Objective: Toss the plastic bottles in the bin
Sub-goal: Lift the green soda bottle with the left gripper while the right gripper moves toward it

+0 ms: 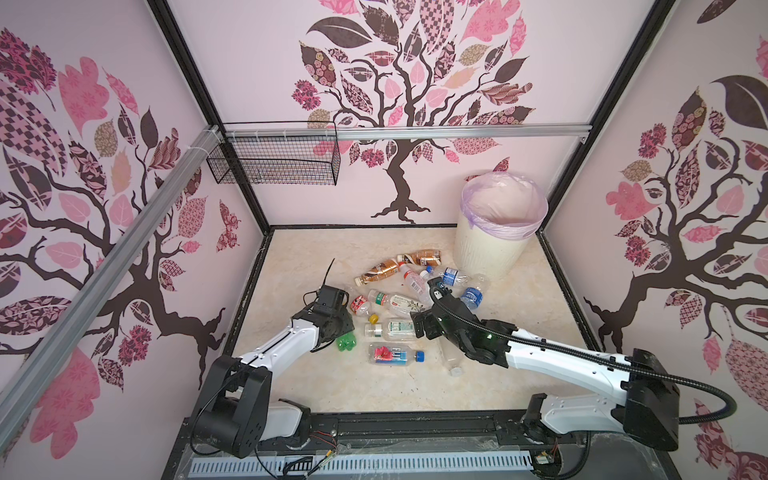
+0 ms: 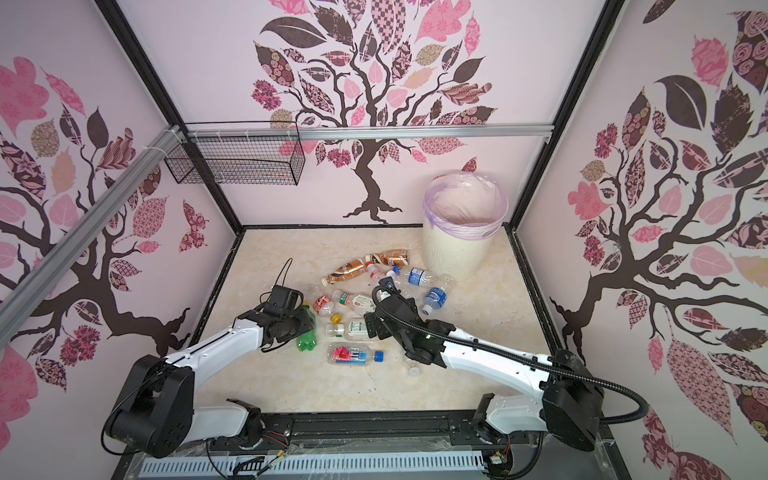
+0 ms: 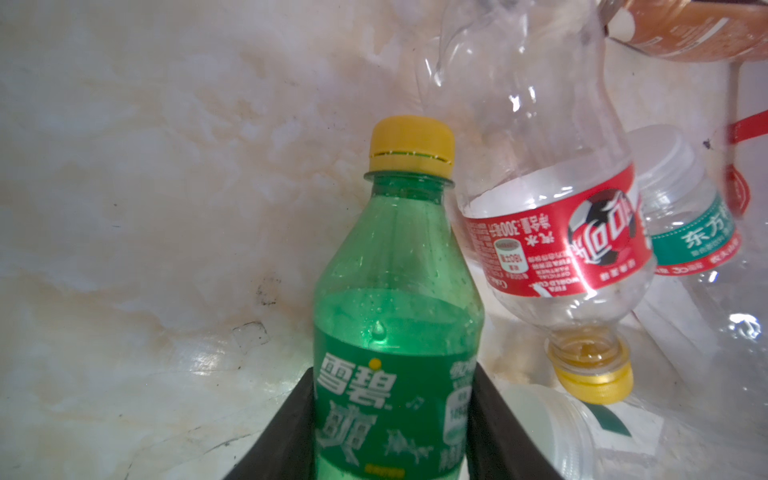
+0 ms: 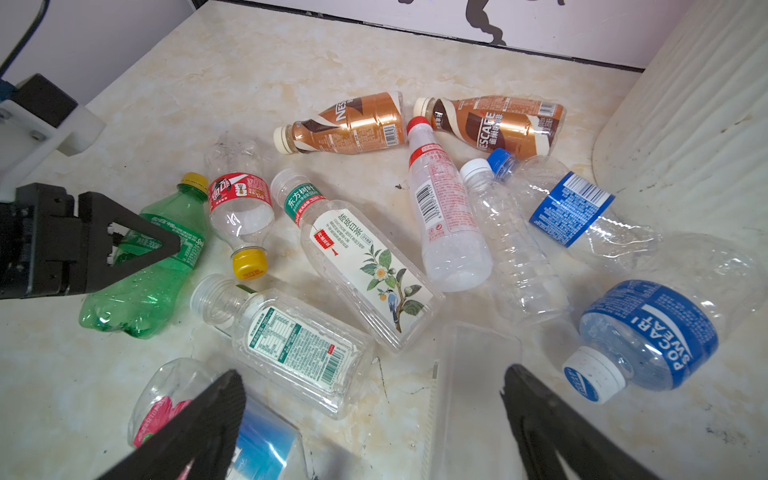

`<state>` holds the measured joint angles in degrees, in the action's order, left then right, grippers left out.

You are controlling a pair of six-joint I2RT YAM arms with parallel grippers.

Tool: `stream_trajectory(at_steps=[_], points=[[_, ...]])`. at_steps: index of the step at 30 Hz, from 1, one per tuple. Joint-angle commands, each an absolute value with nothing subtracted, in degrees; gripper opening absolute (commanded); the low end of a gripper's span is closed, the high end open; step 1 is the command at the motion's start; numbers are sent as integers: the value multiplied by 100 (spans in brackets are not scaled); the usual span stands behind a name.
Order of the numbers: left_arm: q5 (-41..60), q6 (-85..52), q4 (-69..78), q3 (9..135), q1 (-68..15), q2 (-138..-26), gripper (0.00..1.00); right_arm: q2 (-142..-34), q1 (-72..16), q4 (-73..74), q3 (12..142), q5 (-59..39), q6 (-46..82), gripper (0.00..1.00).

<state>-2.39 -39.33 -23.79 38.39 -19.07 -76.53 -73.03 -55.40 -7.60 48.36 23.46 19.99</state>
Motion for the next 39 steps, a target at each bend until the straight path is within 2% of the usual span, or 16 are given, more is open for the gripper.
stream_trajectory(at_steps=[1,16,23,27,32,39], points=[[-209,-3981,-2820,3633,-1925,-7575,40,-7451,-5555,-730,4989,2230,2061,99],[-39,-3944,-3177,3940,-1925,-6935,37,-7575,-5298,-784,5180,1779,2283,100],[721,-3551,-3607,4571,-1949,-6570,37,-7397,-5113,-1304,5639,1633,2451,100],[1143,-3294,-3578,4824,-1954,-6183,37,-7204,-4699,-1569,5881,1100,2873,99],[1546,-3152,-3019,5000,-1978,-5824,37,-7241,-4617,-1808,6512,1043,2988,99],[2056,-3044,-2430,5306,-2031,-5906,36,-8038,-4546,-1986,7789,562,2988,99]])
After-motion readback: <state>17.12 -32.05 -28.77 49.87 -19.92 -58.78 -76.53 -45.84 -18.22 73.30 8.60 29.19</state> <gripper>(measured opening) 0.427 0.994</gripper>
